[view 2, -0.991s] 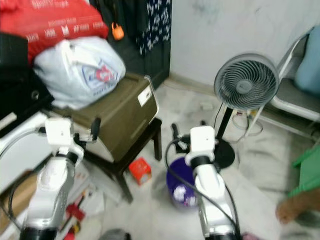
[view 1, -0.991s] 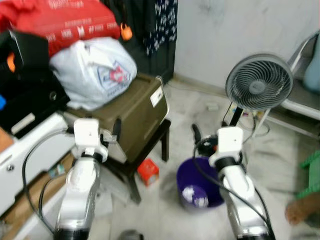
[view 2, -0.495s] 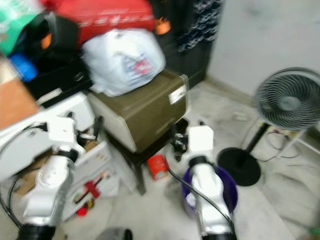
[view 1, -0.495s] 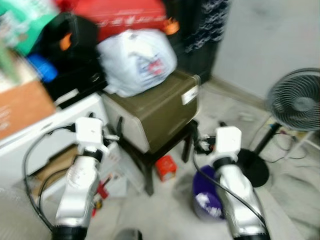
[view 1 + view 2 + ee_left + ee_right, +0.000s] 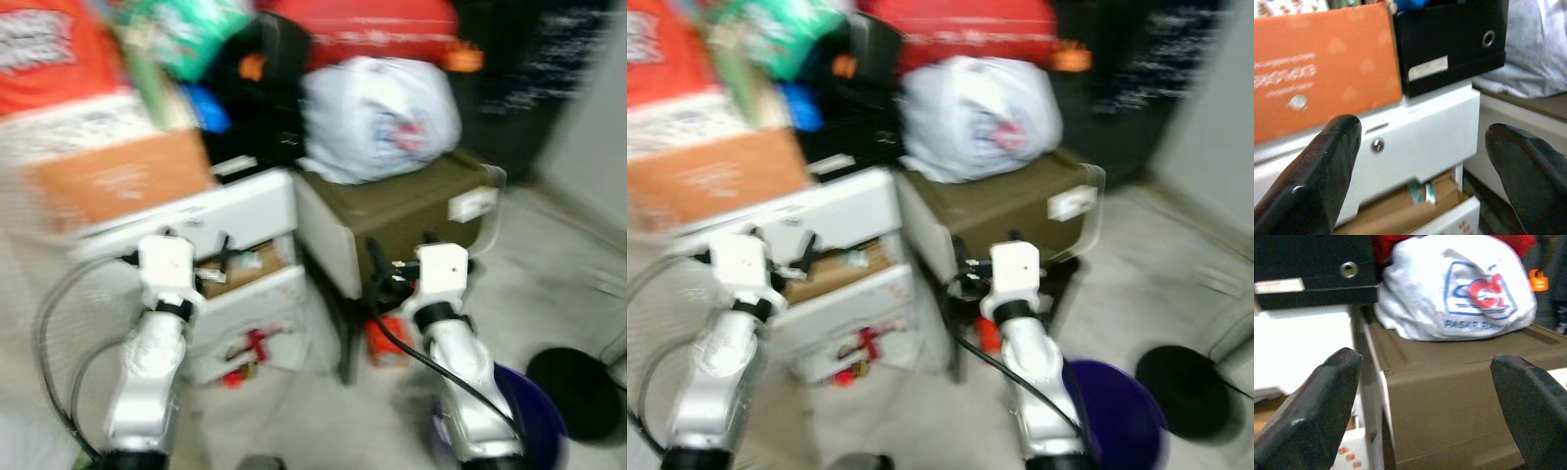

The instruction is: Clean up the room

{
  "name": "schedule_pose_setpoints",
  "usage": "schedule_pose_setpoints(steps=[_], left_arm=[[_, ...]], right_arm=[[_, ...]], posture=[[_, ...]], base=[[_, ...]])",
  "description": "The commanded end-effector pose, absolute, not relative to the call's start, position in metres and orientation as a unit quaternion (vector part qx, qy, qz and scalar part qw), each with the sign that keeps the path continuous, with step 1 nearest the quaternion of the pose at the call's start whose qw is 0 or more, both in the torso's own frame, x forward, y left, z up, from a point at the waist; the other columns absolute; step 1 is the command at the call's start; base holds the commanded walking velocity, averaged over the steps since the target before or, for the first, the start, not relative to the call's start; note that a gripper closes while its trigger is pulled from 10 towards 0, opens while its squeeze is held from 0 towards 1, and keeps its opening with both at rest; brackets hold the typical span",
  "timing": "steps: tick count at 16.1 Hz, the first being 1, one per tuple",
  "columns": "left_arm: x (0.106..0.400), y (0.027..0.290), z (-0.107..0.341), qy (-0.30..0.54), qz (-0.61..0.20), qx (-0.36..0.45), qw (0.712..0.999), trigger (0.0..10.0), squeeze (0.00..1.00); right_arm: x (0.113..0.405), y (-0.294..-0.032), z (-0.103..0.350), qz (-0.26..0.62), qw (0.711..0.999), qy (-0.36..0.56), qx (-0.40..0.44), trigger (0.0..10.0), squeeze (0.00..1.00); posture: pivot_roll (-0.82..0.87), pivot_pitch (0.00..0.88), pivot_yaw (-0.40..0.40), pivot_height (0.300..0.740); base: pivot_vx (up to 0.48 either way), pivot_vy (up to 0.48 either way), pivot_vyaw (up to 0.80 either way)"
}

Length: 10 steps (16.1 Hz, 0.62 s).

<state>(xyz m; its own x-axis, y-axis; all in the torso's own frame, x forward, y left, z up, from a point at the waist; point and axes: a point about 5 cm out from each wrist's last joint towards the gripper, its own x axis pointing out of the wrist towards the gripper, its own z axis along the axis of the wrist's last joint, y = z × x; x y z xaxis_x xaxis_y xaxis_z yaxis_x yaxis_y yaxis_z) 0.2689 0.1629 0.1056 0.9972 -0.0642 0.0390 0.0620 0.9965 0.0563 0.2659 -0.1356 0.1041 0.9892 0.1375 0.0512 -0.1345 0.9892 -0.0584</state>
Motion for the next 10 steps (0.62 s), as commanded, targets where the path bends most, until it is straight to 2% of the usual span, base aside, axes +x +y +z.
schedule_pose_setpoints(steps=[1,3,9,10], left_arm=[[0.2695,0.1688,0.1077,-0.02,-0.024,0.04,0.999,10.0,0.0],[0.2692,0.1678,0.1076,-0.019,-0.029,0.044,0.998,10.0,0.0],[0.2695,0.1659,0.1063,-0.012,-0.036,0.045,0.998,10.0,0.0],[0.2694,0.1658,0.1063,-0.012,-0.036,0.046,0.998,10.0,0.0]], right_arm=[[0.2677,-0.1341,0.1075,0.069,0.997,-0.032,-0.02,10.0,0.0],[0.2658,-0.1358,0.1086,0.065,0.997,-0.033,-0.02,10.0,0.0],[0.2653,-0.137,0.1069,0.059,0.998,-0.027,-0.021,10.0,0.0],[0.2652,-0.1368,0.1063,0.059,0.998,-0.025,-0.022,10.0,0.0]], posture=[[-0.05,0.0,0.041,0.74],[-0.05,0.0,0.042,0.74],[-0.05,0.0,0.047,0.74],[-0.05,0.0,0.047,0.74]], base=[[0.0,0.0,0.77],[0.0,0.0,0.56],[0.0,0.0,0.0],[0.0,0.0,0.79]])
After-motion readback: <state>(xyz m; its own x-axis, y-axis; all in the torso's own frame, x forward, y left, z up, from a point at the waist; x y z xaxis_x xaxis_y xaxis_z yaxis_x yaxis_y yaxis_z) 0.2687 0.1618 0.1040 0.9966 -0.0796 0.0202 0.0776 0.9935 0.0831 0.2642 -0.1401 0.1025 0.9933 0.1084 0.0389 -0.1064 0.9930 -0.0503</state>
